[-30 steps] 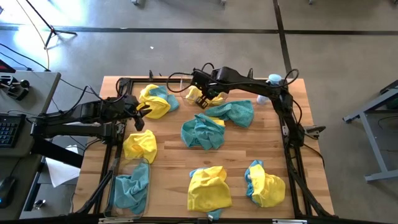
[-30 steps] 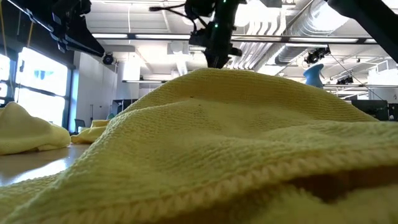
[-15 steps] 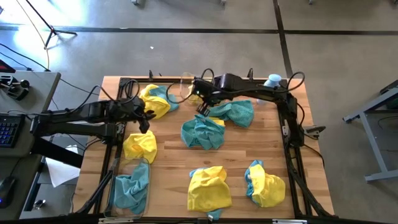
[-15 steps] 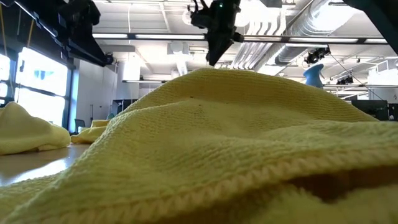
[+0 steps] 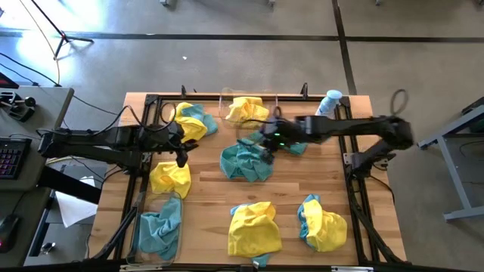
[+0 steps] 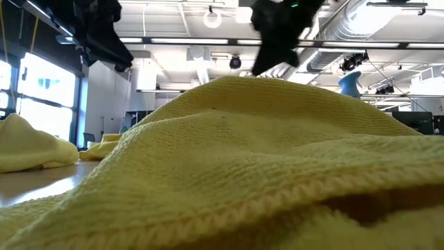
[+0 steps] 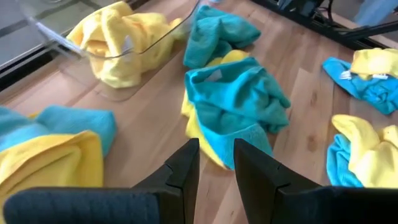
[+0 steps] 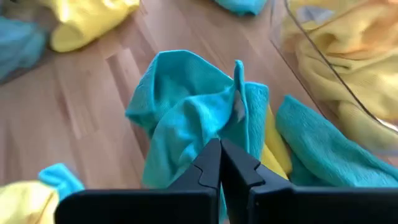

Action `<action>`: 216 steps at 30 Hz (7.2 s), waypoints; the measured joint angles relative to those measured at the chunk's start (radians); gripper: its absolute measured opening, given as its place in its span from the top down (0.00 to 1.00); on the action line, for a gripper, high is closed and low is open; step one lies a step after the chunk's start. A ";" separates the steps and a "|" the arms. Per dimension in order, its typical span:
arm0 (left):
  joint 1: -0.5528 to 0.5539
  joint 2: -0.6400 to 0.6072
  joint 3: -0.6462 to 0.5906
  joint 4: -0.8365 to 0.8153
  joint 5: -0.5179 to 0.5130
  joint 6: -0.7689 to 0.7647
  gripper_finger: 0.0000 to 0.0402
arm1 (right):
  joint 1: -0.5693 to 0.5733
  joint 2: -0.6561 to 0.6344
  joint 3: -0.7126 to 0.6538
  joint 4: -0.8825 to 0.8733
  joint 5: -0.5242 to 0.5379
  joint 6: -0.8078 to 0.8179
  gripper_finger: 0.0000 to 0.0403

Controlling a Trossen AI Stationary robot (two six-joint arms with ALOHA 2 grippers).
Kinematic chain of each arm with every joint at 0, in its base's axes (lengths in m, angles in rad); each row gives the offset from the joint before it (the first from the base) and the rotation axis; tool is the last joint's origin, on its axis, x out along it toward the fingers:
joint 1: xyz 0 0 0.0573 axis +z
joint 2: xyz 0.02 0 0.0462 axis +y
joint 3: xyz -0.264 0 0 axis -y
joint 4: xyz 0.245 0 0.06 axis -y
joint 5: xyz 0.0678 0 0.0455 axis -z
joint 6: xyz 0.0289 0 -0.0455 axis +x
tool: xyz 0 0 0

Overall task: Sort microfiber towel by color & place in baskets
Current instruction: Put the yellow microfiber towel into the top transparent bin, then put the blue microfiber towel into the bottom transparent bin

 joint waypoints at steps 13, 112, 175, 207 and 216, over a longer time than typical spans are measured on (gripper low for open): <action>-0.178 0.357 0.203 0.044 -0.042 -0.049 0.84 | 0.025 -0.361 -0.350 -0.101 -0.035 0.021 1.00; 0.119 0.822 1.124 -0.094 -0.193 -0.033 1.00 | 0.703 -0.493 -0.734 0.241 0.270 0.543 1.00; 0.410 1.451 1.163 -0.163 0.068 -0.300 0.86 | 0.519 -0.494 -0.735 0.241 0.316 0.603 1.00; 0.345 1.244 1.275 -0.308 0.057 -0.215 0.64 | 0.520 -0.493 -0.735 0.237 0.267 0.599 1.00; 0.111 1.150 1.269 -0.348 -0.060 -0.204 0.69 | 0.520 -0.493 -0.735 0.239 0.267 0.595 1.00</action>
